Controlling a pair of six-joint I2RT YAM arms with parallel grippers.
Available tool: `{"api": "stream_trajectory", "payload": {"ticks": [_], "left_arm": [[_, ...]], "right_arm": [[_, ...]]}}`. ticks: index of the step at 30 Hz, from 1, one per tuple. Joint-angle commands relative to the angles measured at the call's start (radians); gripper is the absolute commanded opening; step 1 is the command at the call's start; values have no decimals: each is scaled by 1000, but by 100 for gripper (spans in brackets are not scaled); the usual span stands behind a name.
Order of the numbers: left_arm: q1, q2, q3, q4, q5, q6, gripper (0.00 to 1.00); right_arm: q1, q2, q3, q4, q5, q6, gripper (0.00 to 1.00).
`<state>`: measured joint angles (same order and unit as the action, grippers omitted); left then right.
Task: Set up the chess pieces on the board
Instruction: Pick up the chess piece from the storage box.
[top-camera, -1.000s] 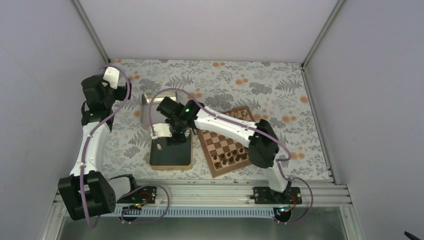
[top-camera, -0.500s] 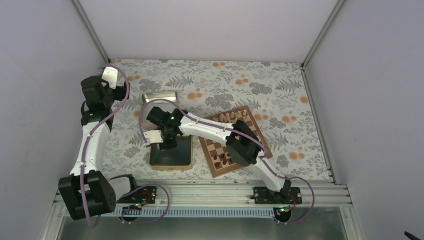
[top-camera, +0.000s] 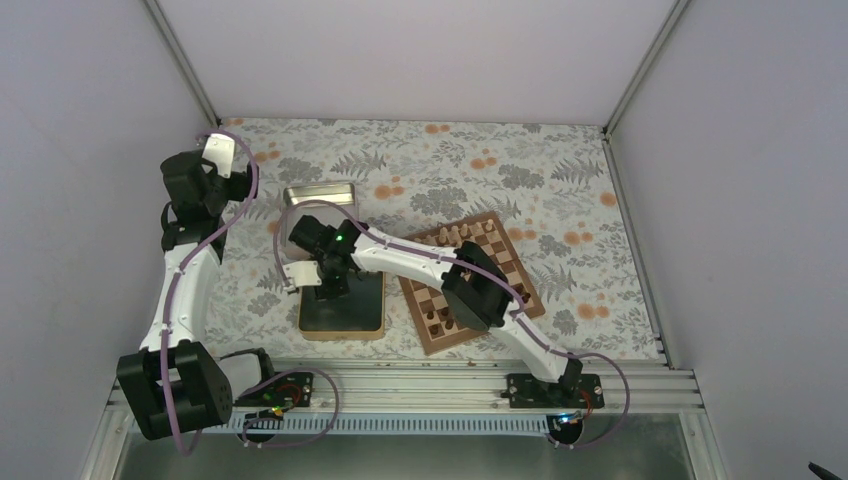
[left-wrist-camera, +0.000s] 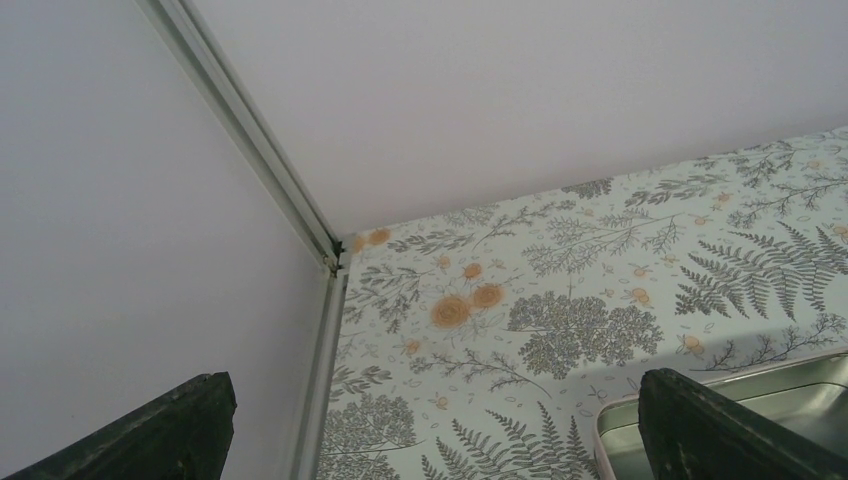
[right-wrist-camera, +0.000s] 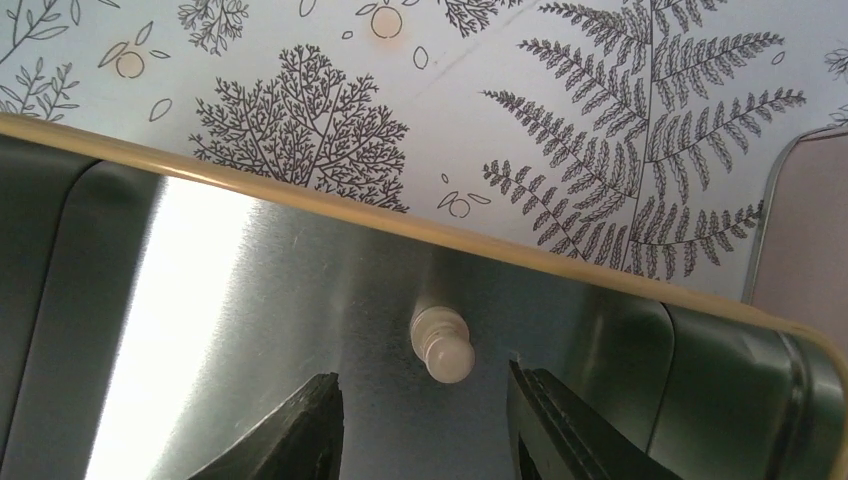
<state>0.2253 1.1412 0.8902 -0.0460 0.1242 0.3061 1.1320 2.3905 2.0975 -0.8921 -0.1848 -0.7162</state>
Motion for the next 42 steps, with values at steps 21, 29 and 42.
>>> {"api": "stream_trajectory", "payload": {"ticks": [21, 29, 42], "left_arm": [[17, -23, 8, 9, 37, -2, 100], [19, -25, 6, 9, 47, -2, 100], [20, -23, 6, 11, 45, -2, 100]], "right_arm": [[6, 66, 40, 41, -8, 18, 42], [6, 60, 39, 33, -24, 21, 15], [-108, -293, -127, -60, -25, 48, 8]]}}
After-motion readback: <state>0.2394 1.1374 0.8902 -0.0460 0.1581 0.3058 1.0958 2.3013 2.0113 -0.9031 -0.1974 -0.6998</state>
